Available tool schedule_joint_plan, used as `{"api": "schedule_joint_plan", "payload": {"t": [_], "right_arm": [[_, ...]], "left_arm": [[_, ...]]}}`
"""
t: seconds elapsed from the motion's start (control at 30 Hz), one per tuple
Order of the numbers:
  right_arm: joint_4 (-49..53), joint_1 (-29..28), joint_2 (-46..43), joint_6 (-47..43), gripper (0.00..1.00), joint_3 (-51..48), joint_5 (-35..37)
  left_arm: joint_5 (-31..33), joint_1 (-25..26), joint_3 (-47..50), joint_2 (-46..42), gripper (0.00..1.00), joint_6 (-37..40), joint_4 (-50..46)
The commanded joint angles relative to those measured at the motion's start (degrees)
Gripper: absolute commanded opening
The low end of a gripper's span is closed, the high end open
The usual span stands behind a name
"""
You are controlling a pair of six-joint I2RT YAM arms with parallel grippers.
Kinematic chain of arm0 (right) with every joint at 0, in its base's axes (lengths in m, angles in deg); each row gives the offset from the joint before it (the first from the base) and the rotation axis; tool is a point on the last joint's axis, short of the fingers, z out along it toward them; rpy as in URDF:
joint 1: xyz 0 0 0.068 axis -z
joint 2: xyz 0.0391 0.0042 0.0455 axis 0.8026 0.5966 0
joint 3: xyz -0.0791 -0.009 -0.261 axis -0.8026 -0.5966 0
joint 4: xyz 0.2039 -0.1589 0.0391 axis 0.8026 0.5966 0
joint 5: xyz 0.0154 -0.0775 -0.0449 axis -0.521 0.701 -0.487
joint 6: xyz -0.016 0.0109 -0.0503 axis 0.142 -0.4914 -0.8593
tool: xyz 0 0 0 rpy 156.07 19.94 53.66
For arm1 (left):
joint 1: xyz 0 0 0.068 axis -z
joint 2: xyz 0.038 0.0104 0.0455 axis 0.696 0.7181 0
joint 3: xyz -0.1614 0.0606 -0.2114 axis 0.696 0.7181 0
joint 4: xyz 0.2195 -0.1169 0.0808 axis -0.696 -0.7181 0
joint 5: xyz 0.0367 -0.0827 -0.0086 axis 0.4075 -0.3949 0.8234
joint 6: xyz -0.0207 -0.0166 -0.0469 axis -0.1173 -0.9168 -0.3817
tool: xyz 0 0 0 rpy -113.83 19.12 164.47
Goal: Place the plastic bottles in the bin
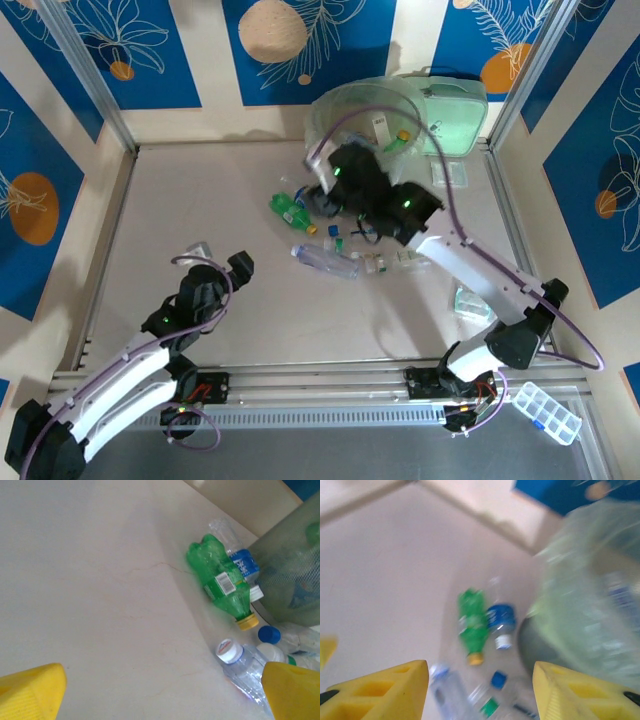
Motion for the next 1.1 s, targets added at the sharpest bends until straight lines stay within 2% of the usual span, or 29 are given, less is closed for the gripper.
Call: {"api": "schedule_joint_plan", "payload": {"t": [0.0, 0.13, 0.17, 0.27, 0.67, 1.07], "right_arm": [[-1.32, -2.04, 0.67, -2.71, 0.60, -6.69, 2.72], [5.97, -2.26, 8.63, -1.90, 0.76, -8.00, 1.86], [7.85, -2.67, 11.30, -1.96, 0.81, -7.54, 3.66], [10.47, -2.93, 17.27, -2.77, 0.86, -7.09, 5.23], [10.75, -2.11, 25.99, -5.42, 0.85, -6.09, 4.99], [9.57, -1.17, 29.27, -6.04, 0.74, -6.91, 2.02]], "left_arm": [[5.45, -0.01, -1.47, -4.13, 0.99, -2.13, -5.10], [6.34, -0.01, 0.29, -8.28, 0.99, -2.16, -4.64], [6.30, 0.03, 0.51, -8.76, 0.99, -2.10, -4.41], [6.39, 0.03, 0.44, -8.56, 0.99, -1.88, -4.39], [4.17, 0.01, 0.35, -6.51, 0.99, -1.14, -2.33], [3.14, 0.03, 0.35, -5.39, 0.99, -0.43, -1.17]]}}
